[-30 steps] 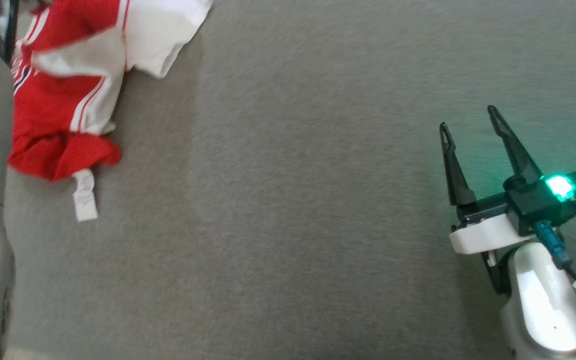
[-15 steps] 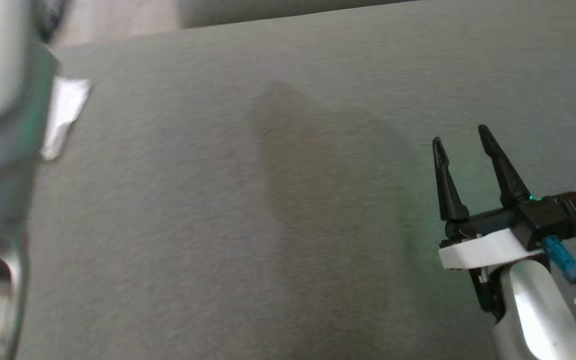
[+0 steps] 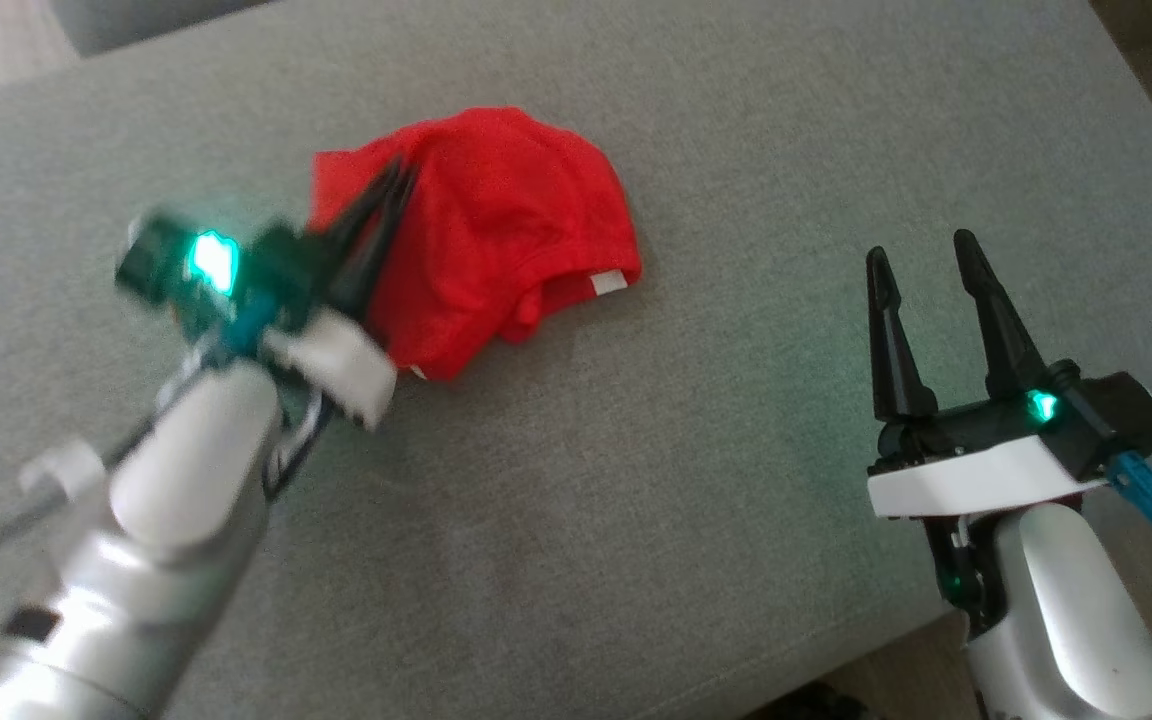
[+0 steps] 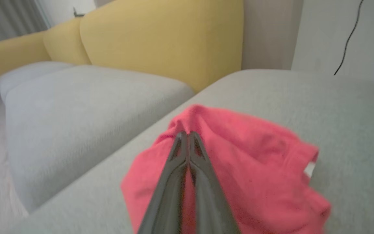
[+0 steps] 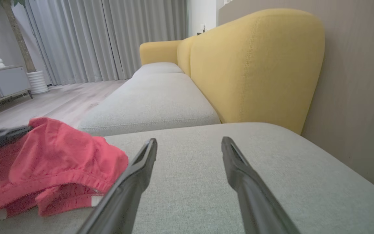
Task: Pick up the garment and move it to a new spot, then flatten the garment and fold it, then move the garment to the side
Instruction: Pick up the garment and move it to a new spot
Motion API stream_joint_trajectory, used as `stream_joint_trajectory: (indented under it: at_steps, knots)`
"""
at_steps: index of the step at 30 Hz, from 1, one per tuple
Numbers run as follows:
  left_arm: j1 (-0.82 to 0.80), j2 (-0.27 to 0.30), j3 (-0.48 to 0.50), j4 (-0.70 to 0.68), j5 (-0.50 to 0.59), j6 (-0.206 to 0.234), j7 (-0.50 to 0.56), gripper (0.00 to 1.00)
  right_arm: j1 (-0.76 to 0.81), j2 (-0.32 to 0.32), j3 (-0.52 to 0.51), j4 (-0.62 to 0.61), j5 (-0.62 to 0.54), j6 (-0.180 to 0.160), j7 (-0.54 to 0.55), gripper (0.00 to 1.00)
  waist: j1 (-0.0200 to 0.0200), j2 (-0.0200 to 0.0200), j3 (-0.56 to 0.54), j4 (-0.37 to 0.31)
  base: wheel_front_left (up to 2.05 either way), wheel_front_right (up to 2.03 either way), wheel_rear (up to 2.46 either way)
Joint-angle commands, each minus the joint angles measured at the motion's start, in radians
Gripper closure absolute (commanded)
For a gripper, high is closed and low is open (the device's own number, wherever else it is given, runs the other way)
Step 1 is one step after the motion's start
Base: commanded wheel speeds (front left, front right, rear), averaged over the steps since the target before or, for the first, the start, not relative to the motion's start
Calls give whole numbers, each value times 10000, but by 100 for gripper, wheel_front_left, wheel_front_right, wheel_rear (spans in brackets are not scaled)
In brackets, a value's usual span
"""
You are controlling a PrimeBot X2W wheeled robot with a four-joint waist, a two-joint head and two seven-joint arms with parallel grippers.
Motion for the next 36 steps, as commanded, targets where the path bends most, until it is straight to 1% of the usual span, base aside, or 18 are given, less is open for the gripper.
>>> stream_joint_trajectory:
  at_steps: [1,3,4,5,7,10,13,16,21,24,25,29,36]
  knots:
    - [-281,35,389,-29,-72,234,-371,0,-215,35,187,-224,106,-7,4,0,-3,0,226,-160,0,0,0]
    - [49,-316,445,424,-115,555,-789,0,-148,35,57,-122,226,-7,4,0,-3,0,160,41,0,0,0]
    - [355,-638,551,591,-78,940,-1029,0,-46,35,-109,-12,251,-7,4,0,-3,0,-14,379,0,0,0]
    - [521,-731,584,562,48,1178,-1083,0,8,35,-182,29,209,-7,4,0,-3,0,-109,548,0,0,0]
    - [933,-961,902,-157,303,1775,-1109,0,125,35,-285,49,73,-7,4,0,-3,0,-342,978,0,0,0]
    - [2093,-1224,1637,-1466,548,2533,-1114,0,428,35,-334,59,-117,-7,4,0,-3,0,-818,1650,0,0,0]
    - [3426,-1476,2374,-2532,730,2987,-1116,0,774,35,-379,45,-375,-7,4,0,-3,0,-1348,2242,0,0,0]
    - [4712,-1767,3036,-3464,914,3132,-1117,0,1161,35,-494,-30,-709,-7,4,0,-3,0,-1955,2772,0,0,0]
    - [6676,-2099,4010,-4941,1491,3328,-1118,0,1846,35,-504,-202,-1146,-7,4,0,-3,0,-2801,3283,0,0,0]
    - [7526,-2204,4353,-5511,1768,3161,-1118,0,2113,35,-332,-367,-1146,-7,4,0,-3,0,-3009,3447,0,0,0]
    - [7526,-2204,4353,-5511,1768,3161,-1118,0,2113,35,-332,-367,-1146,-7,4,0,-3,0,-3009,3447,0,0,0]
    - [8287,-2346,4770,-6071,1993,2937,-1118,0,2408,35,-224,-550,-1109,-7,4,0,-3,0,-3162,3543,0,0,0]
    - [8970,-2547,5155,-6355,2243,2801,-1118,0,2827,35,-102,-823,-1296,-7,4,0,-3,0,-3242,3621,0,0,0]
